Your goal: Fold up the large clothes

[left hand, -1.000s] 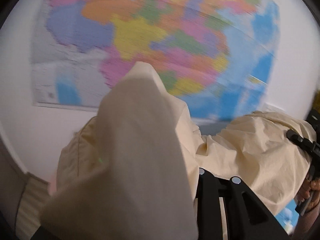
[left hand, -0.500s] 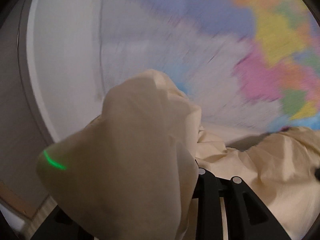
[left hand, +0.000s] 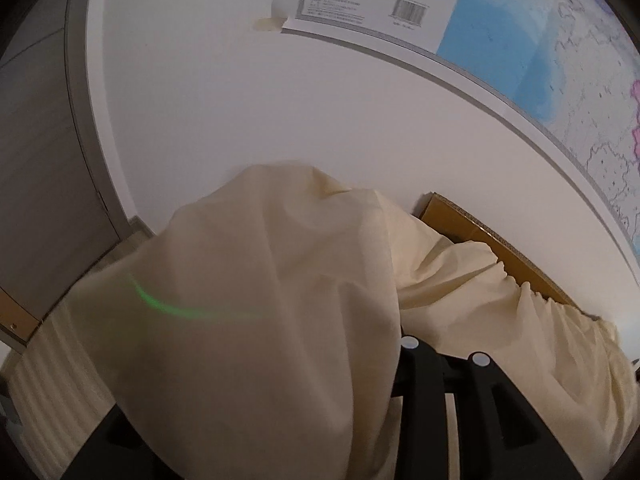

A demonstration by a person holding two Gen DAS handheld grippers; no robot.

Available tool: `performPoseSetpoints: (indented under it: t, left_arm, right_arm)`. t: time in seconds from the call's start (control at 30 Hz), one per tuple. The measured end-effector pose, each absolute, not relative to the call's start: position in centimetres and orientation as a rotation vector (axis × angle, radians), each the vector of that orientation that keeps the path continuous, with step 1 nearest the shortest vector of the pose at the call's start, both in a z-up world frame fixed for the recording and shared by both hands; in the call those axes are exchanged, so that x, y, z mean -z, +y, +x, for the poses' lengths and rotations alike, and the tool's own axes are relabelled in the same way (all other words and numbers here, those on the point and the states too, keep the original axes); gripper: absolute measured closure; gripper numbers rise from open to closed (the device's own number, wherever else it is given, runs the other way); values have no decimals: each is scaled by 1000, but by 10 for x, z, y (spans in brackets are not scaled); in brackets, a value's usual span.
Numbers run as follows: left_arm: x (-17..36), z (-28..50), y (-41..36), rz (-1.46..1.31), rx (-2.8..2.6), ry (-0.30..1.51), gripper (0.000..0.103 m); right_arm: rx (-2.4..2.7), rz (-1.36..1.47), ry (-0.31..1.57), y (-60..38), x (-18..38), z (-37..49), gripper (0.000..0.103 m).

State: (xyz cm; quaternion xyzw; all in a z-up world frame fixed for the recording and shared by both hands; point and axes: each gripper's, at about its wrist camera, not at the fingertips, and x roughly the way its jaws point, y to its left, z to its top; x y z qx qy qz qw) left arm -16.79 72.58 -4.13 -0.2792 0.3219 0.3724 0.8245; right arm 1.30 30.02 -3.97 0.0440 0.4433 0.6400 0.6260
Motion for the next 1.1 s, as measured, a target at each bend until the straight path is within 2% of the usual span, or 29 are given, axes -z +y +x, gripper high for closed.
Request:
performPoseSetpoints:
  t: [0.1, 0.17, 0.23, 0.3, 0.43, 0.57, 0.67, 0.77, 0.9, 1.0, 1.1]
  left_arm:
    - [47, -166, 729, -604, -809, 716, 58]
    - [49, -165, 724, -545, -865, 749, 41]
    - [46, -165, 716, -485, -898, 763, 37]
    - [40, -169, 707, -457, -892, 763, 37]
    - [19, -194, 686, -402, -866, 726, 32]
    - [-12, -224, 653, -393, -818, 608, 26]
    - [-24, -229, 632, -344, -779, 589, 25]
    - [-10, -209, 618, -284, -742, 641, 24]
    - [25, -191, 630, -346, -735, 741, 24]
    - [48, -191, 656, -465, -740, 761, 22]
    - [45, -194, 653, -452, -757, 745, 24]
  right_arm:
    - [-1454, 119, 1011, 259, 33, 17, 50]
    - [-1428, 61, 974, 245, 24, 20, 51]
    - [-1420, 15, 924, 231, 13, 16, 52]
    - [-1416, 3, 890, 224, 9, 11, 59]
    - [-1439, -14, 801, 233, -13, 1, 65]
    - [-1399, -25, 751, 249, -20, 5, 65]
    - [-1328, -32, 791, 275, -6, 22, 65]
    - [-1300, -26, 882, 298, 19, 34, 65]
    - [-1286, -124, 957, 327, 46, 25, 65]
    - [-1291, -171, 968, 327, 46, 20, 64]
    - [-1295, -158, 953, 316, 37, 19, 60]
